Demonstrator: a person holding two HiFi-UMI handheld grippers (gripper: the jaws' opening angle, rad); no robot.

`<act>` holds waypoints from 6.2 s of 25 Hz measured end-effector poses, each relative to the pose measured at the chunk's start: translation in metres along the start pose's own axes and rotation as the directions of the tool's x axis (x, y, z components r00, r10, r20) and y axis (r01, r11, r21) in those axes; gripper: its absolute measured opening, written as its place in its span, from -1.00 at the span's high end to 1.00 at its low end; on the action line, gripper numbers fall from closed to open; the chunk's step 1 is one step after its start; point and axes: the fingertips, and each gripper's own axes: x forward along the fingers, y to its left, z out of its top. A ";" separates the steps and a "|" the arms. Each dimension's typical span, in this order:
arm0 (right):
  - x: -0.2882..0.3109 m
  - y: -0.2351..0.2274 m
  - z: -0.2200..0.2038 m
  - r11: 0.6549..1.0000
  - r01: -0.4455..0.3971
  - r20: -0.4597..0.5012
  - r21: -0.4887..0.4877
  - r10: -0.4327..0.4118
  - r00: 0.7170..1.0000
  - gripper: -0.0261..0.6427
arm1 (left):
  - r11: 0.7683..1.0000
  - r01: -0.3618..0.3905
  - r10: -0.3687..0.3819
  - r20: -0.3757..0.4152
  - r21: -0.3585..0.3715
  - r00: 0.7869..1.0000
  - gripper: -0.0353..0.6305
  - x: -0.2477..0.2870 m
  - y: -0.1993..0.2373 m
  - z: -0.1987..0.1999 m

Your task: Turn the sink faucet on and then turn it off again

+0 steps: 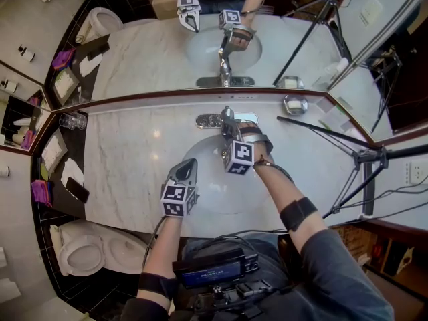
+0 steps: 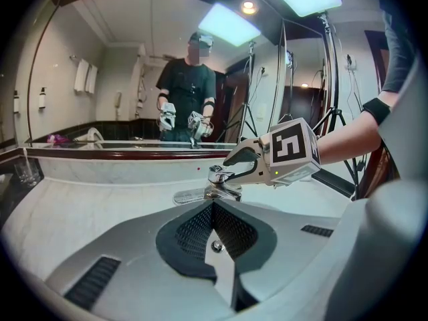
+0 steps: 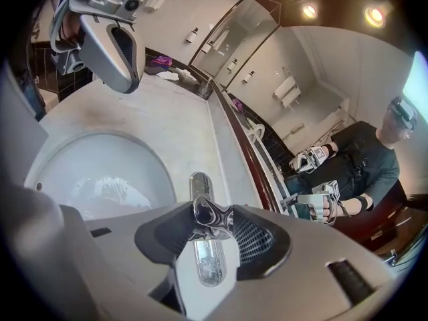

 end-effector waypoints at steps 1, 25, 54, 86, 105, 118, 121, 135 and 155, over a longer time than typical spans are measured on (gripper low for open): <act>0.000 -0.001 0.000 1.000 0.001 0.002 0.007 -0.001 1.000 0.29 | 1.000 -0.001 0.001 0.001 -0.002 1.000 0.89 0.000 0.001 0.000; -0.004 -0.042 0.001 0.980 0.022 -0.002 0.199 -0.022 1.000 0.41 | 1.000 -0.009 0.009 0.003 -0.017 1.000 0.89 -0.003 0.001 -0.003; -0.118 -0.019 -0.067 0.620 0.013 0.087 0.785 -0.130 0.988 0.86 | 1.000 -0.011 0.012 0.050 -0.023 0.999 0.89 -0.007 0.003 0.024; -0.121 -0.005 -0.073 0.680 0.106 0.053 0.726 -0.208 0.977 0.68 | 1.000 0.001 0.000 0.070 -0.020 0.998 0.89 -0.010 -0.006 0.026; -0.022 -0.026 -0.007 0.999 0.050 -0.018 0.003 -0.050 0.999 0.14 | 0.996 -0.041 0.045 0.053 -0.078 0.998 0.89 -0.013 0.013 0.006; 0.003 -0.010 -0.001 0.992 -0.018 -0.045 -0.123 0.012 0.999 0.49 | 0.993 -0.061 0.065 0.034 -0.102 0.997 0.89 -0.012 0.024 -0.006; 0.003 -0.011 -0.001 0.992 -0.010 -0.052 -0.128 0.003 0.999 0.52 | 0.993 -0.060 0.063 0.028 -0.104 0.998 0.89 -0.011 0.025 -0.008; 0.002 -0.007 -0.001 0.994 0.003 -0.070 -0.107 -0.010 0.997 0.52 | 0.995 -0.038 0.040 0.026 -0.095 0.999 0.89 -0.003 0.017 -0.004; 0.003 0.027 -0.005 0.992 -0.050 -0.092 -0.112 0.040 0.995 0.55 | 0.994 -0.044 0.046 0.019 -0.102 0.999 0.89 -0.003 0.019 -0.008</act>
